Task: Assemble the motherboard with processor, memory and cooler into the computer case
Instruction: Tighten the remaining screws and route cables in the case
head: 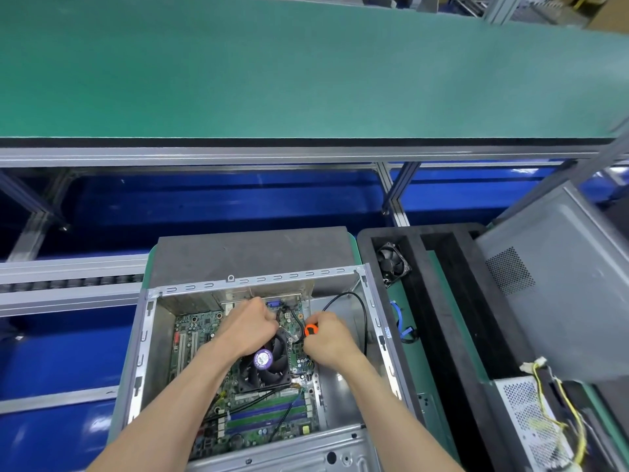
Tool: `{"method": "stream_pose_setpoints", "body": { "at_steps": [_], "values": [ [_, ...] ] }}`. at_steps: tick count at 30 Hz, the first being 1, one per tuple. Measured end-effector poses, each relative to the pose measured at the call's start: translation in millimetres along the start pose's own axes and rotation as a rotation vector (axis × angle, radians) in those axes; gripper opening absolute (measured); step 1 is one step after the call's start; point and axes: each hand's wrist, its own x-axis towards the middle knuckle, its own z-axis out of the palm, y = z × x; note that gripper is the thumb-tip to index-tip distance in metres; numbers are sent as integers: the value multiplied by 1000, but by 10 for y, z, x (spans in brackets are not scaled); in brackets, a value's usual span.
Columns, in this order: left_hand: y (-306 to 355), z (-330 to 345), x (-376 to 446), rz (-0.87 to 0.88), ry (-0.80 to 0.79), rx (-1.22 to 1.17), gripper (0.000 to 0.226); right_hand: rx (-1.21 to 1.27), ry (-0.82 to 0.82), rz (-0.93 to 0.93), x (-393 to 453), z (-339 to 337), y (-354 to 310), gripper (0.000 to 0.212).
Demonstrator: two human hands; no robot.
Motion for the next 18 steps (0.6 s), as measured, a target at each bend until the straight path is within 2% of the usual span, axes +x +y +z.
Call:
{"method": "stream_pose_setpoints", "body": {
  "at_steps": [4,7,11,16,18],
  "values": [
    [-2,-15,3,-4,-3,-4,33,-210,27,-99,-79,4,-1,65],
    [-3,-5,8,-3,-9,6,32,-357,-15,-110,-126,0,-11,71],
    [-27,-1,32,-19,-17,48,39,-473,-78,-109,-152,26,-81,54],
    [9,-36,1,-39,-12,61,36,-442,-91,-91,-151,29,-113,43],
    [57,-58,-47,-20,37,114,32,-422,-82,-85,-161,-25,-95,49]
  ]
}}
